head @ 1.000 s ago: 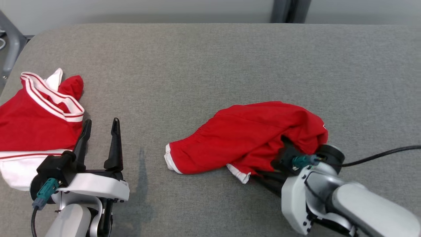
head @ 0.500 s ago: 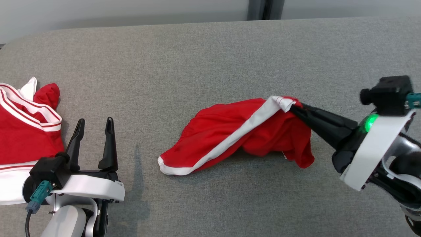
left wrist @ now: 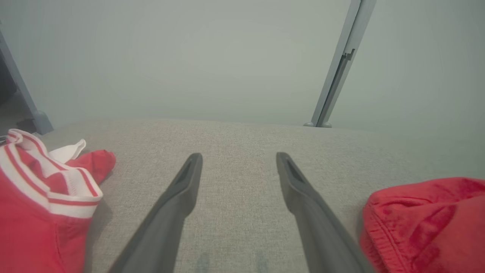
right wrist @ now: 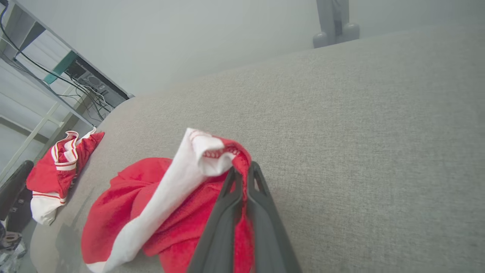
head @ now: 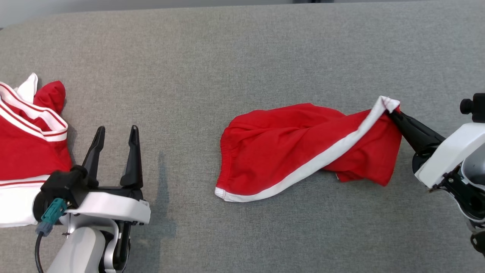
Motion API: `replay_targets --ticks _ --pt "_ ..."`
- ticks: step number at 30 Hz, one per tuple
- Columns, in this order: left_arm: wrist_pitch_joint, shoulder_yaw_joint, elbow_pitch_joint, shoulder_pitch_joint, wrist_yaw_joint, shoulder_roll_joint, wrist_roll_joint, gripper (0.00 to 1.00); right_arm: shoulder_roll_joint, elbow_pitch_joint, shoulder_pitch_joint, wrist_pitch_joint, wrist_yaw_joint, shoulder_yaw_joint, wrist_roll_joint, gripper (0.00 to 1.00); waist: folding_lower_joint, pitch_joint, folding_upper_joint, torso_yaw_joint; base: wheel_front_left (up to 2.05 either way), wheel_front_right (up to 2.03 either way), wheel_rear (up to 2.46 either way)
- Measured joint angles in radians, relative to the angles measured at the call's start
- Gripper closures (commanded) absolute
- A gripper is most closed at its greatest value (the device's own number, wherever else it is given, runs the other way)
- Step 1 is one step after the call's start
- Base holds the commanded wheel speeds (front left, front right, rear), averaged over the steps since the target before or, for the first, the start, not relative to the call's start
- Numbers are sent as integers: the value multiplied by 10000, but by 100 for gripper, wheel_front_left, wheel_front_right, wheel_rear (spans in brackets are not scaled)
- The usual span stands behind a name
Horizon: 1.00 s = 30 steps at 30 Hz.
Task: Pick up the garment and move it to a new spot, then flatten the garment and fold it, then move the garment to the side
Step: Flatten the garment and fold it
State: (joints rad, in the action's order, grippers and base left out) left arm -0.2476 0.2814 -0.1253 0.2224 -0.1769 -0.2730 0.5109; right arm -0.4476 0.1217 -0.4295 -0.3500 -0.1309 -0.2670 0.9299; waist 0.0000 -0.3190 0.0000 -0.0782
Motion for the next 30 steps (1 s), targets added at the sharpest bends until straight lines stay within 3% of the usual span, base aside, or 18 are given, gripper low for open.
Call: replay_targets --ticks 4,5,6,7,13,19,24,30 --pt "4 73 -44 170 48 12 -4 0 215 1032 -267 704 0 -387 82 100 0 -154 0 -65 0 0 0" --pt "4 88 -58 173 59 13 -4 0 242 1221 -305 878 0 -491 117 71 0 -175 0 -77 0 0 0" --pt "4 104 -75 174 59 12 -4 0 274 1379 -323 1070 0 -562 203 12 0 -183 0 -81 0 0 0" --pt "4 109 -92 181 59 12 -4 0 311 1519 -330 1256 0 -646 265 0 0 -177 0 -78 0 0 0" --pt "8 165 -224 185 61 -4 -4 0 313 2245 5 2439 0 -809 499 0 0 65 0 -11 0 0 0" --pt "17 153 -265 62 25 -52 13 0 372 2543 793 3843 0 -351 464 0 0 450 0 141 0 0 0" --pt "15 59 -171 -193 -96 -125 63 0 458 2493 1011 5400 0 556 -639 0 -1 756 0 313 0 0 0" --pt "98 17 -29 -565 -267 -270 88 0 874 1703 1016 5892 0 1417 -2704 0 0 1217 0 485 0 0 0"
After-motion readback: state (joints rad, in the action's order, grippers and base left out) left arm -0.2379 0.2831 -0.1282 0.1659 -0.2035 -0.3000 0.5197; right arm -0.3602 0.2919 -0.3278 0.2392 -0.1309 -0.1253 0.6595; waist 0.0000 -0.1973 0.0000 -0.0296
